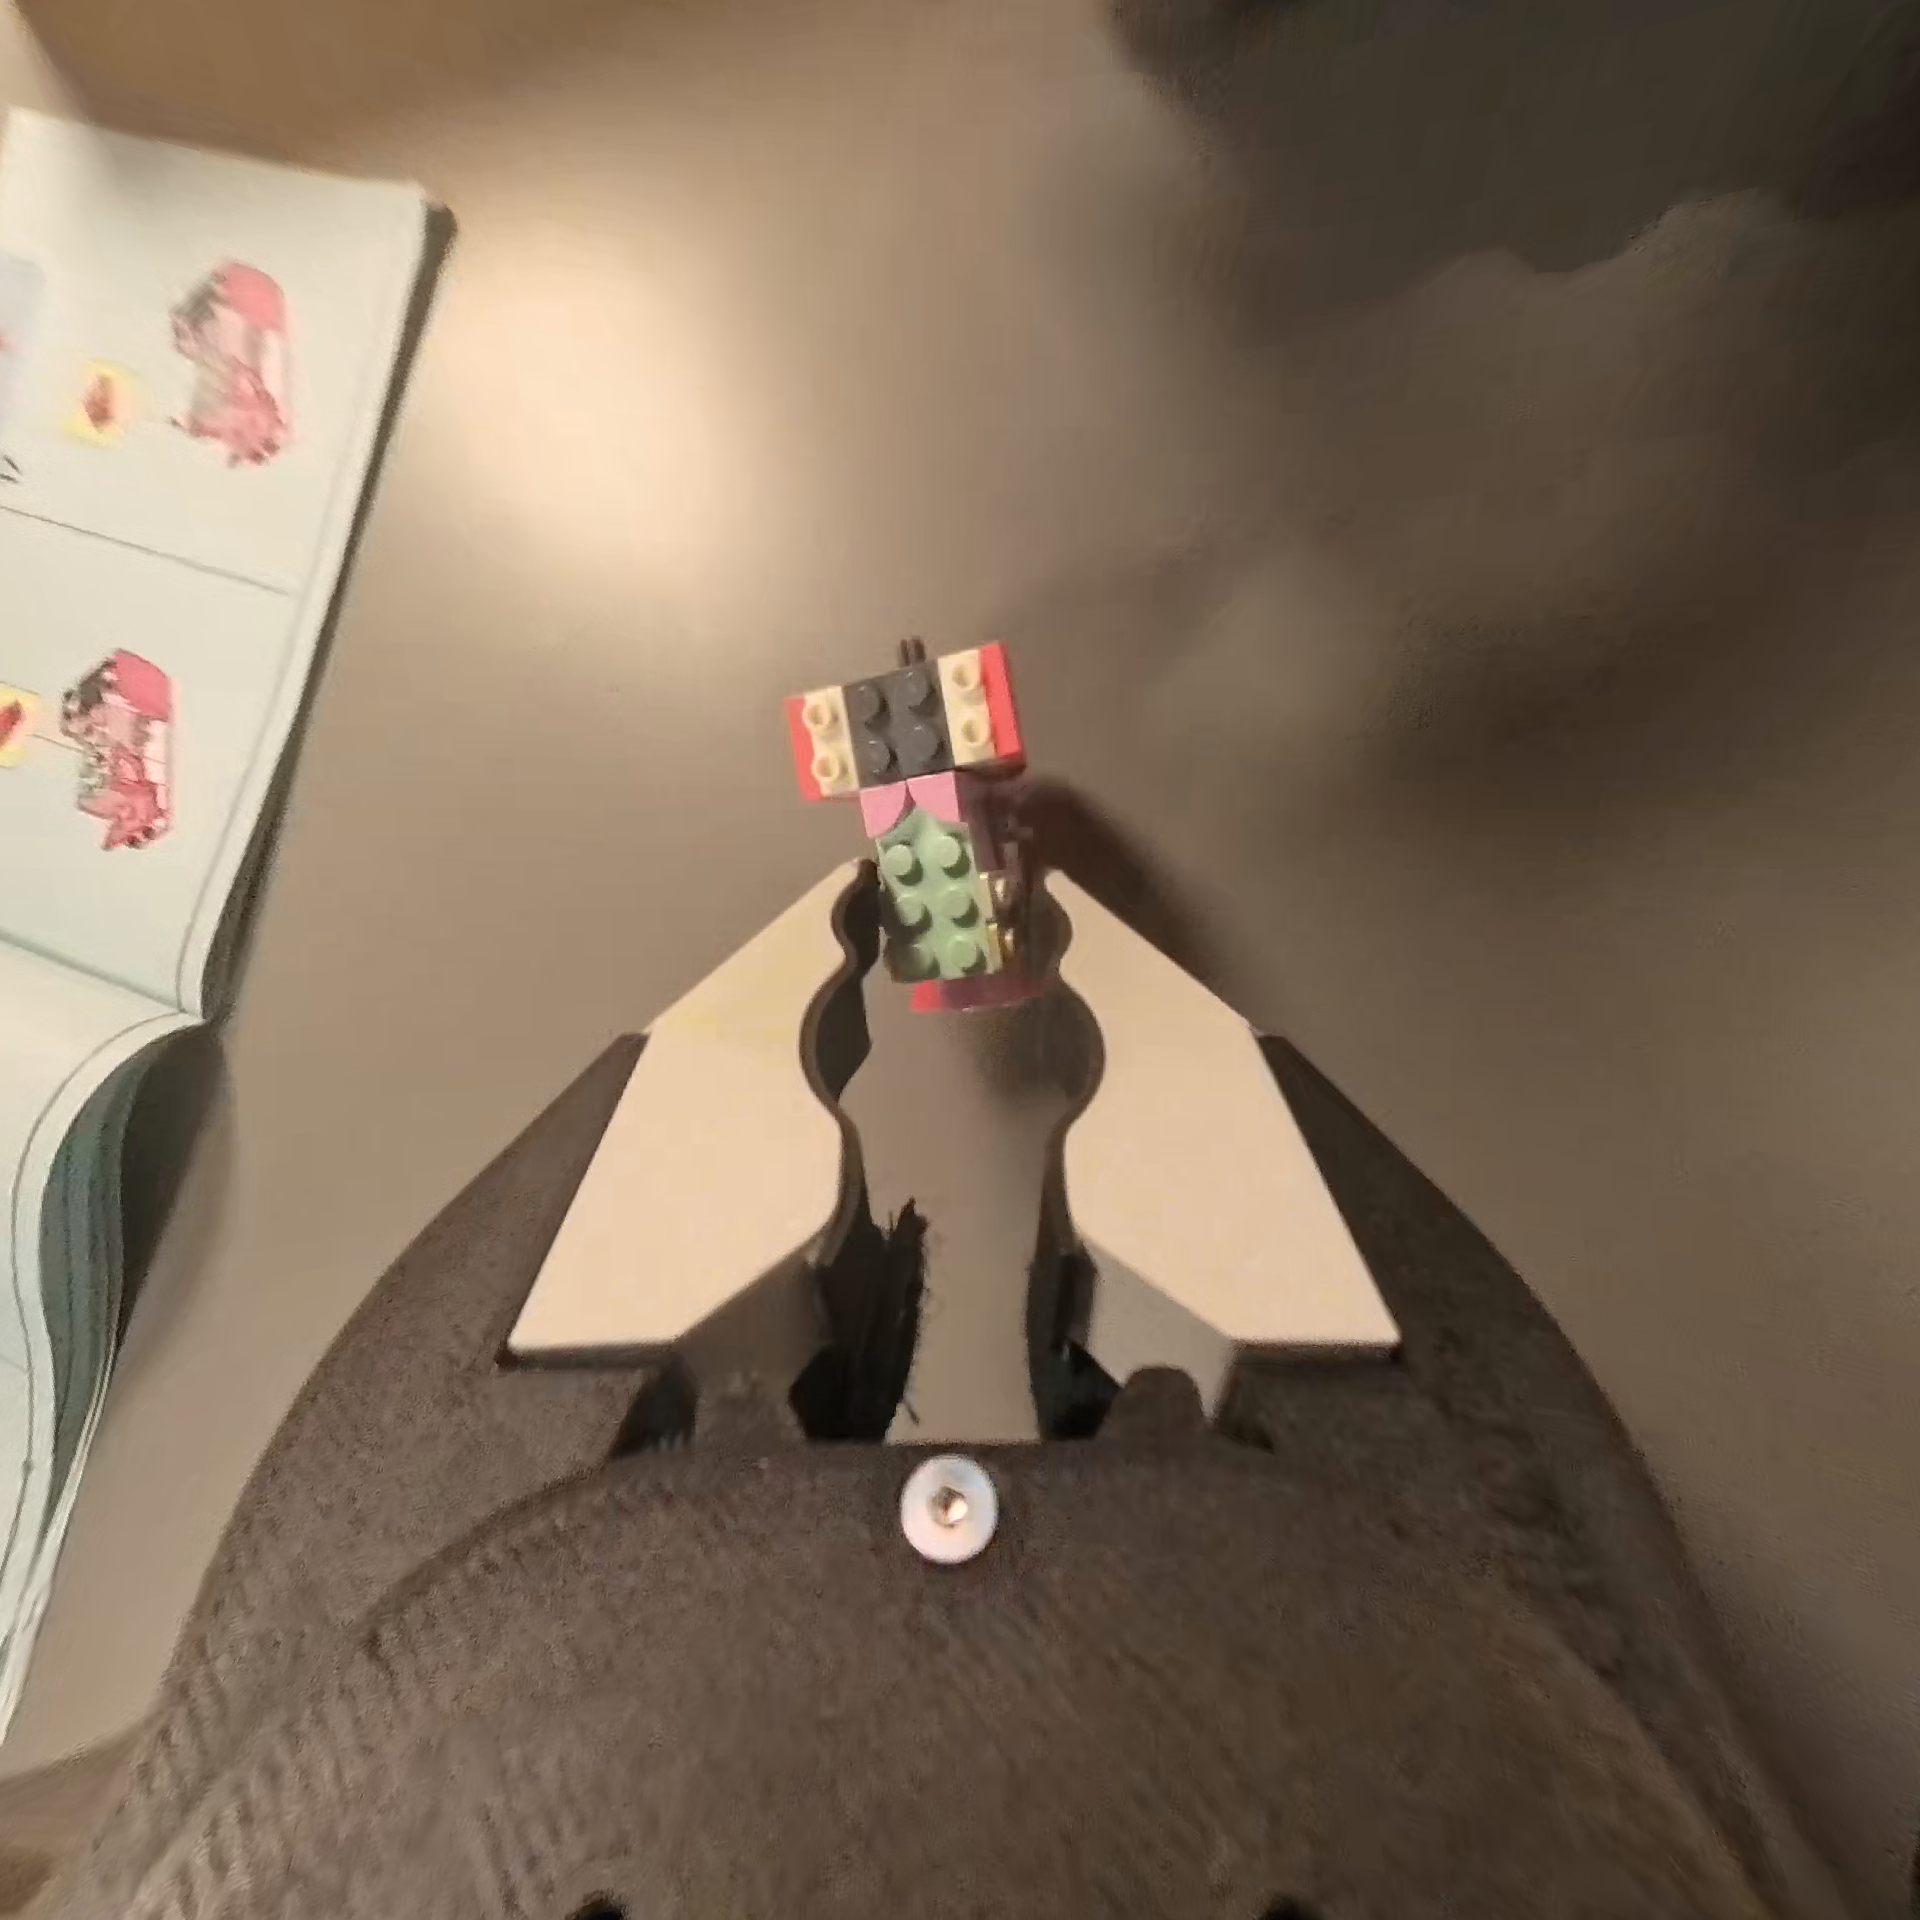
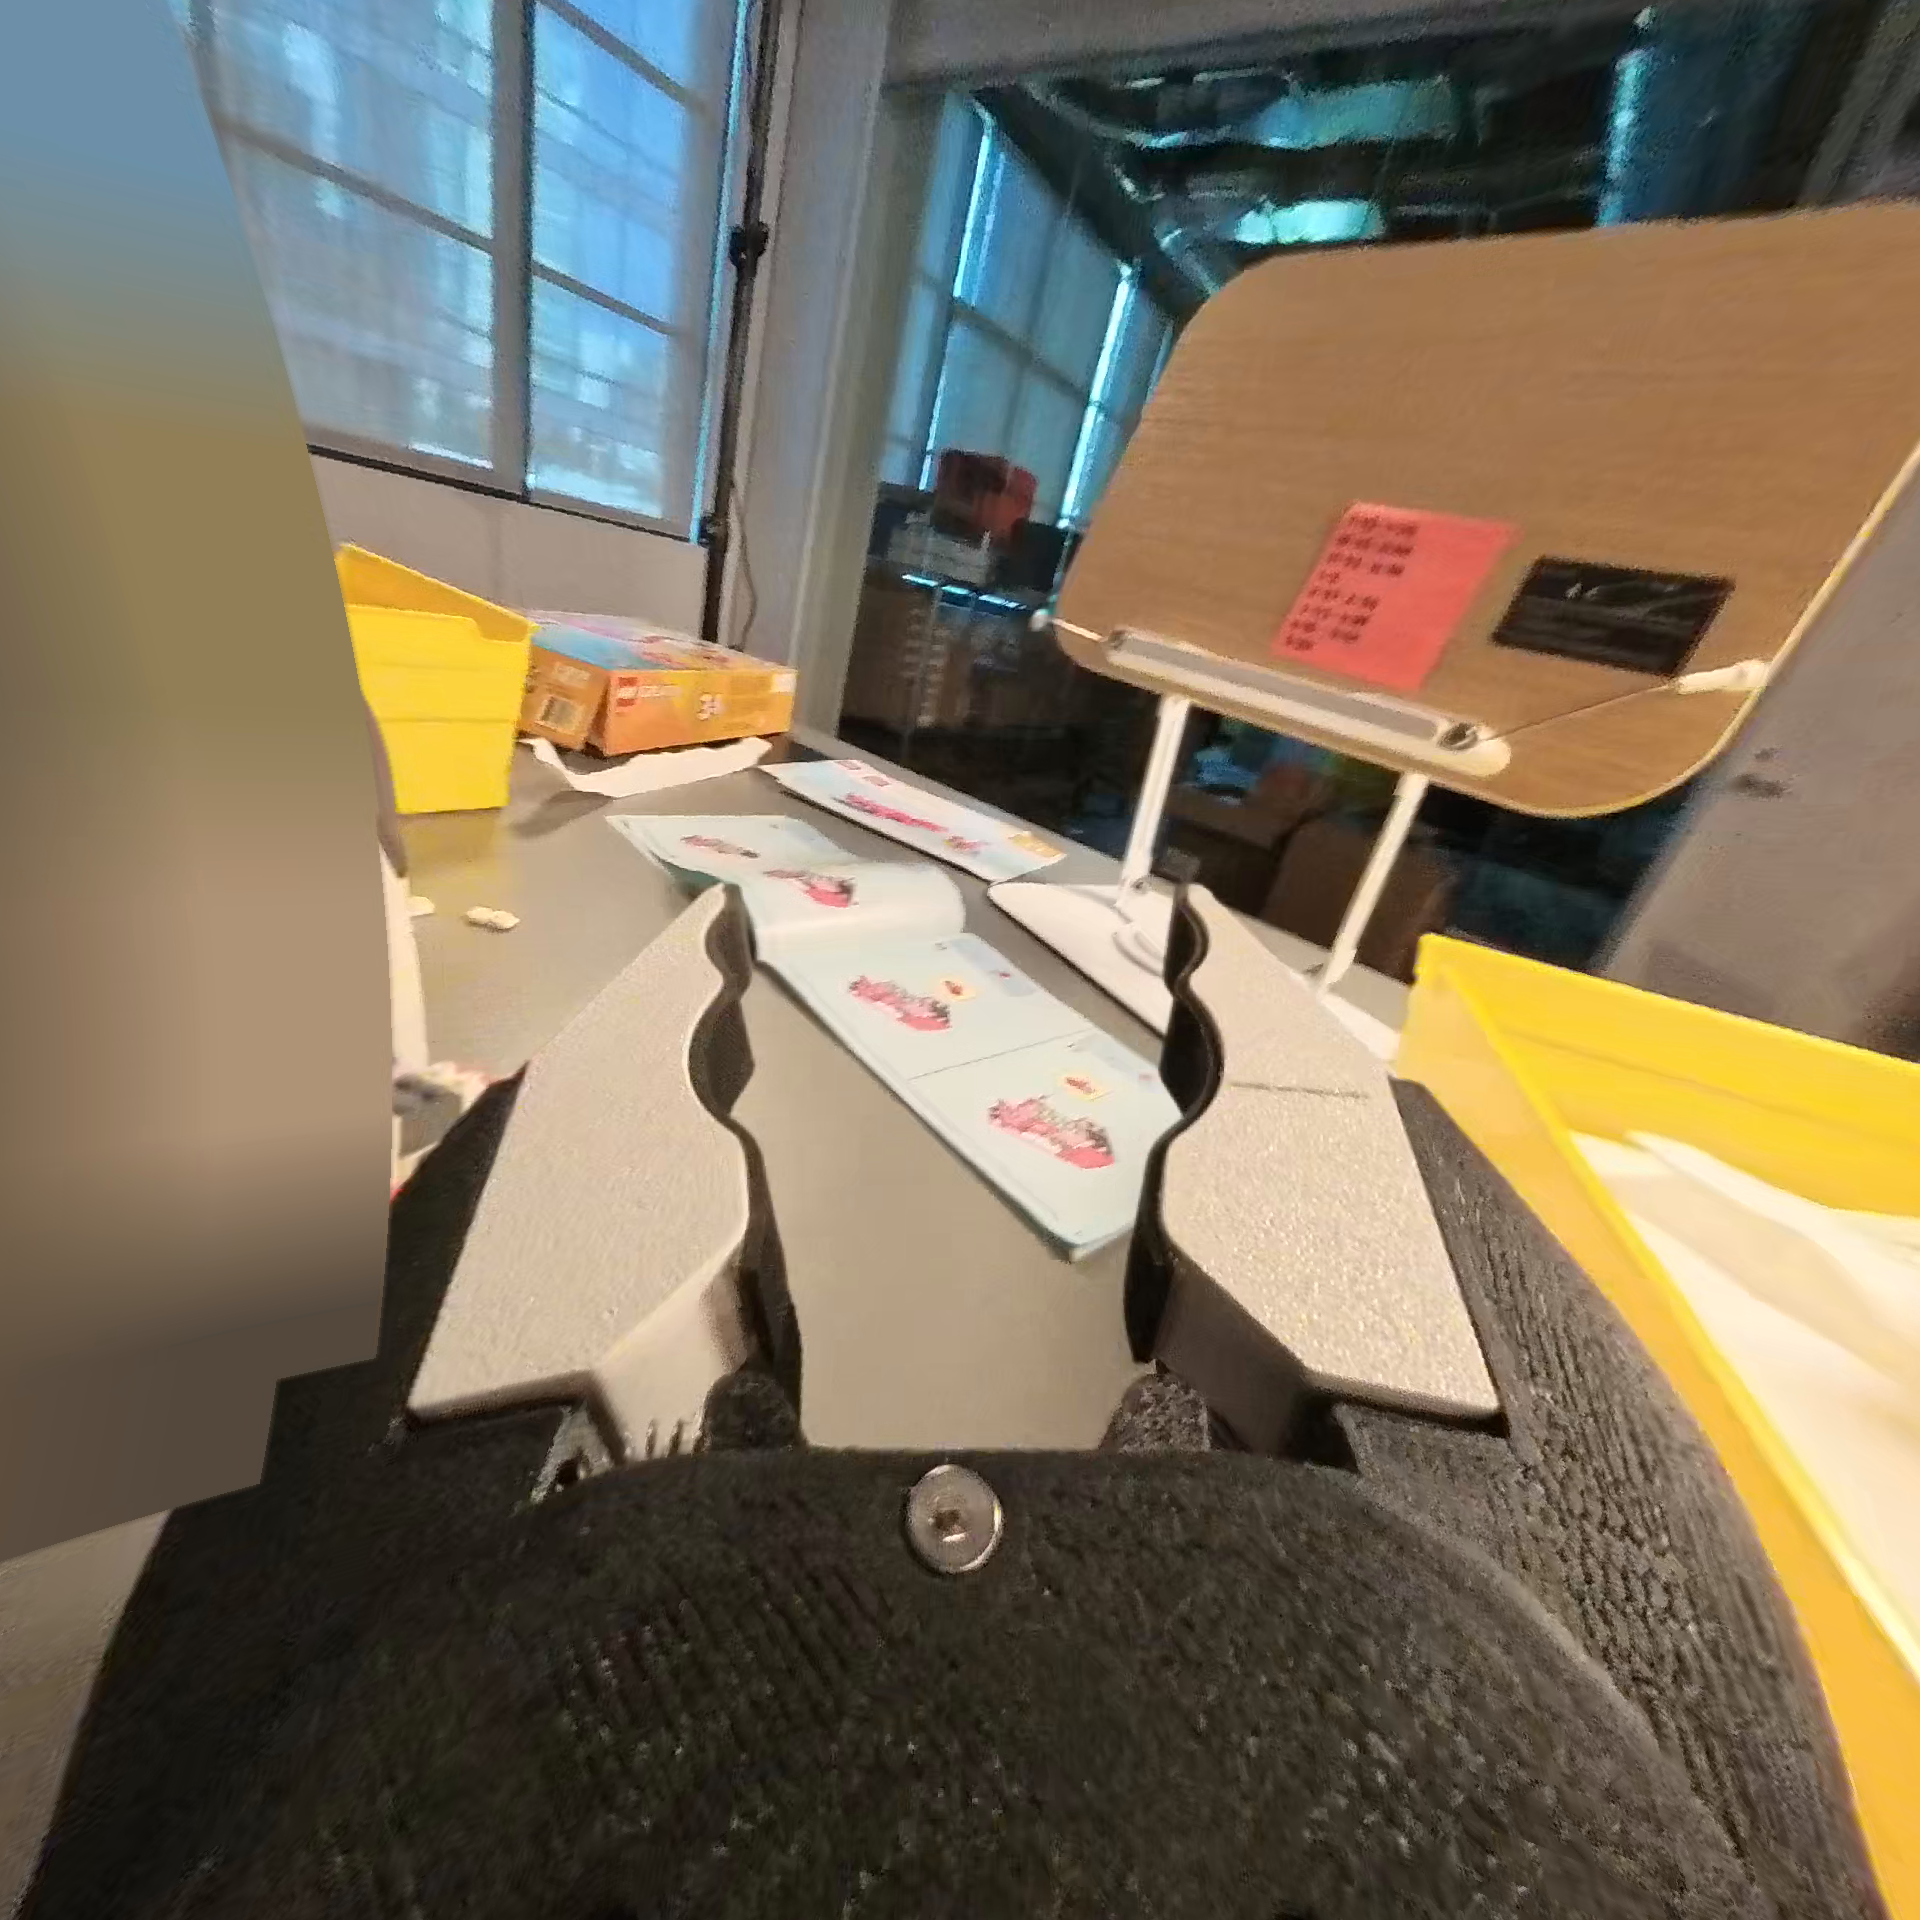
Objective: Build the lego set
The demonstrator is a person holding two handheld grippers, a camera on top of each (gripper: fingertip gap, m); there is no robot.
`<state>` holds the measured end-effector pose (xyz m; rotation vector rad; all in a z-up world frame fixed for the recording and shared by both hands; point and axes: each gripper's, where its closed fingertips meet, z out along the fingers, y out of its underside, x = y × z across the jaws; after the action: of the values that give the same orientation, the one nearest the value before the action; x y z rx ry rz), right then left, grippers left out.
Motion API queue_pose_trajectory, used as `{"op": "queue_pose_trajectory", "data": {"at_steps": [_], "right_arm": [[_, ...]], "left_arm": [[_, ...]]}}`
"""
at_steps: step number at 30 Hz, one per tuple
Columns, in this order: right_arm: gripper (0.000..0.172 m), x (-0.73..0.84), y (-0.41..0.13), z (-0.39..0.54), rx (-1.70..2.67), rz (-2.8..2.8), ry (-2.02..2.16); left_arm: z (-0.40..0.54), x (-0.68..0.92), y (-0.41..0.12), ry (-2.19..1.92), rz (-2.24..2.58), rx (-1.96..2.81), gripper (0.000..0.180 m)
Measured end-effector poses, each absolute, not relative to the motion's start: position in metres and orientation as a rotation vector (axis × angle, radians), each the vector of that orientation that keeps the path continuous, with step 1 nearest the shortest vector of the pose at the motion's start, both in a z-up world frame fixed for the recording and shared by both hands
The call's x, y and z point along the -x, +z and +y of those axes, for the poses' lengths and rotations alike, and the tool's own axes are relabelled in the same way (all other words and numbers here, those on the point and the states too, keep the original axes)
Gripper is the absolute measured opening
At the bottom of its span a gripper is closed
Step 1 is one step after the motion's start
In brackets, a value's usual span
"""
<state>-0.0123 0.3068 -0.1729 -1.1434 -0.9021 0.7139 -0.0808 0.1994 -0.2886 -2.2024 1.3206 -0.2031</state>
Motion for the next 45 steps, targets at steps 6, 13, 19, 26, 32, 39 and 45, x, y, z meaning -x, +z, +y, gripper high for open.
{"op": "queue_pose_trajectory", "data": {"at_steps": [6, 13, 19, 26, 32, 39, 45], "right_arm": [[0.074, 0.0, -0.17, 0.316, 1.104, -0.844, 0.631], [0.073, -0.002, -0.172, 0.317, 1.121, -0.832, 0.665], [0.071, -0.002, -0.172, 0.314, 1.108, -0.845, 0.639], [0.07, -0.002, -0.172, 0.314, 1.102, -0.846, 0.62], [0.069, -0.005, -0.171, 0.314, 1.104, -0.828, 0.619], [0.051, -0.002, -0.169, 0.302, 1.094, -0.839, 0.679], [0.0, 0.021, -0.161, 0.312, 1.011, -0.833, 0.489]], "left_arm": [[0.203, 0.078, -0.294, -0.131, 1.36, 2.338, 0.028], [0.206, 0.07, -0.296, -0.163, 1.3, 2.401, 0.04], [0.205, 0.061, -0.295, -0.299, 1.053, 2.352, 0.065], [0.19, 0.064, -0.292, -0.439, 0.818, 2.292, 0.06], [0.174, 0.042, -0.296, -0.487, 0.872, 2.278, 0.054], [0.166, 0.058, -0.264, -0.409, 0.7, 2.034, 0.047], [0.168, 0.133, -0.22, 0.016, 0.424, 1.68, 0.047]]}}
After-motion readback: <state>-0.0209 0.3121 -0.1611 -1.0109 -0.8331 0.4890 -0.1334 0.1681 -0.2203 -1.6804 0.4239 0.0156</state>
